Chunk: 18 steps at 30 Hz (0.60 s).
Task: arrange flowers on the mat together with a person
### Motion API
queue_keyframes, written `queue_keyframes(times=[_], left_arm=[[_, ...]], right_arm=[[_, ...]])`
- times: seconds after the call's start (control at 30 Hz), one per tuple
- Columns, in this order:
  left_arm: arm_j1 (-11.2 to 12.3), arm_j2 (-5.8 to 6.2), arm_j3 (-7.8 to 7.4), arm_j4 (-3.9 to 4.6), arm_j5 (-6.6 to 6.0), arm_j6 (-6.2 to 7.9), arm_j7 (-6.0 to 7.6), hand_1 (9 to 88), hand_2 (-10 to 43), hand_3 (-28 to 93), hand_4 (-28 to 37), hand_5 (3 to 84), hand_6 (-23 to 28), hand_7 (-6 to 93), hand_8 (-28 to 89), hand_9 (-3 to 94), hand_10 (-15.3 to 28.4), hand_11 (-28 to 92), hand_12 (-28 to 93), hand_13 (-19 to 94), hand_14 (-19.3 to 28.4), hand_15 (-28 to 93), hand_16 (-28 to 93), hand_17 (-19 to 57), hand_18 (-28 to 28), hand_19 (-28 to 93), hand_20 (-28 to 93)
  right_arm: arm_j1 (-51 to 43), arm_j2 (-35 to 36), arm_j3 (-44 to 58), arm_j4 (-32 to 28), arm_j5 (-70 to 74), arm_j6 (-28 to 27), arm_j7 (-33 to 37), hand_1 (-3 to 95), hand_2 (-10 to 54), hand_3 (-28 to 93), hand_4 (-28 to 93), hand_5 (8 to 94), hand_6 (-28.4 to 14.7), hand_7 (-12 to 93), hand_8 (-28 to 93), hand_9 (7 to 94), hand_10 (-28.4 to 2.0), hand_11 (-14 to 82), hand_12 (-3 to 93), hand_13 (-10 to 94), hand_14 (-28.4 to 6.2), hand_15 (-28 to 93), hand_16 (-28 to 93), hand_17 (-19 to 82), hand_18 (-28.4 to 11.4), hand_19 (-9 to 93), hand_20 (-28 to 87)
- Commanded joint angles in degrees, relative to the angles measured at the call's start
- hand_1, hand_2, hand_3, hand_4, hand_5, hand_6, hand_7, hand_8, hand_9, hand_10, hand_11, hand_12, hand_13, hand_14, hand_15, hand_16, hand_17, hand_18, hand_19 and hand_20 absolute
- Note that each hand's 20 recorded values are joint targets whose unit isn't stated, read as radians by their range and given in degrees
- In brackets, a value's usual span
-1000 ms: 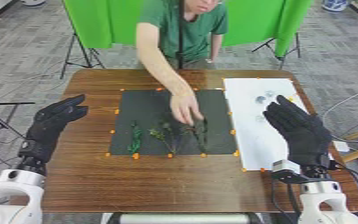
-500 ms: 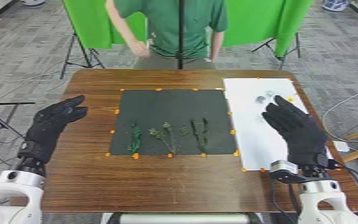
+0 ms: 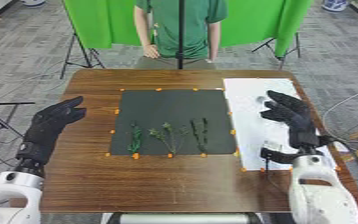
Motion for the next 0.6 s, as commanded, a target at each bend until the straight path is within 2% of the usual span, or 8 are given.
queue_keyframes(times=[0.03, 0.1, 0.2, 0.23, 0.33, 0.47, 0.6], left_arm=[[1.1, -0.65, -0.24, -0.1, -0.19, 0.96, -0.22, 25.0, -0.2, 69, -27.1, 42.5, 4.7, 9.6, -6, 44.9, 14.3, 16, 12, 37, 16.8, 10, 1, 8.3, 10.6, 2, 17], [1.2, -0.64, -0.23, -0.19, -0.3, 1.15, -0.23, 24.9, -0.1, 68, -27.1, 42.5, 4.7, 9.6, -6, 44.9, 14.3, 16, 12, 37, 16.8, 10, 1, 8.3, 10.6, 2, 17], [1.3, -0.65, -0.13, -0.24, -0.24, 1.2, -0.15, 25.0, -0.2, 68, -27.1, 42.5, 4.7, 9.6, -6, 44.9, 14.4, 16, 12, 37, 16.8, 10, 1, 8.3, 10.6, 2, 17], [1.1, -0.6, -0.03, -0.18, -0.17, 1.12, -0.2, 25.0, -0.1, 68, -27.1, 42.5, 4.7, 9.6, -7, 44.9, 14.4, 16, 12, 37, 16.8, 10, 1, 8.3, 10.6, 2, 17], [1.1, -0.47, -0.16, -0.21, -0.16, 1.14, -0.17, 25.0, -0.2, 68, -27.1, 42.5, 4.8, 9.6, -6, 44.9, 14.4, 16, 12, 37, 16.8, 10, 1, 8.3, 10.6, 2, 17], [1.0, -0.36, -0.19, -0.17, -0.23, 1.1, -0.11, 25.1, -0.1, 68, -27.1, 42.5, 4.8, 9.6, -6, 44.8, 14.5, 16, 12, 37, 16.9, 10, 1, 8.3, 10.6, 2, 17], [1.2, -0.47, -0.22, -0.23, -0.17, 1.14, -0.12, 25.0, -0.1, 68, -26.9, 42.5, 4.8, 9.6, -7, 44.8, 14.4, 16, 12, 37, 16.8, 10, 1, 8.3, 10.6, 2, 17]], right_arm=[[8.1, 5.2, -1.5, 0.9, -27.9, -4.2, 15.5, 27.1, -9.5, 66, -17, 54.3, -4.7, 13, -8, 62.5, -18.1, 15.6, 20.5, 69, -13.9, 33, 24, 33, -20.1, 57, 39], [10.5, 6.7, -3.3, 1.8, -32.6, -7.8, 19.0, 28.6, -9.5, 64, -18, 56.0, -4.1, 13, -8, 64.9, -18.0, 16.6, 21.1, 71, -13.0, 36, 24, 34, -21.2, 62, 39], [14.0, 8.2, -4.9, 2.5, -39.3, -17.8, 23.5, 31.1, -9.5, 63, -18, 57.0, -3.5, 13, -8, 66.7, -17.6, 17.2, 21.6, 77, -10.2, 40, 25, 38, -21.7, 70, 40], [15.1, 8.9, -5.7, 2.8, -40.2, -20.1, 24.6, 32.3, -9.5, 62, -18, 57.0, -3.2, 13, -7, 66.8, -17.6, 17.0, 21.9, 81, -8.2, 40, 25, 42, -21.0, 74, 39], [18.8, 10.8, -8.4, 3.9, -42.0, -26.9, 27.1, 33.9, -9.5, 62, -18, 57.6, -2.2, 12, -7, 67.4, -17.3, 16.1, 21.8, 88, -5.1, 42, 26, 50, -18.5, 81, 36], [22.7, 12.7, -11.2, 5.1, -41.1, -32.9, 28.5, 36.2, -9.5, 62, -20, 57.5, -1.5, 12, -7, 68.3, -16.7, 15.3, 21.3, 92, -2.1, 43, 27, 55, -16.0, 86, 30], [25.9, 14.1, -14.2, 6.6, -41.2, -37.1, 28.8, 36.3, -9.5, 62, -20, 57.7, -1.2, 12, -7, 68.8, -16.4, 15.1, 21.3, 93, -1.6, 43, 27, 56, -15.2, 87, 28]])
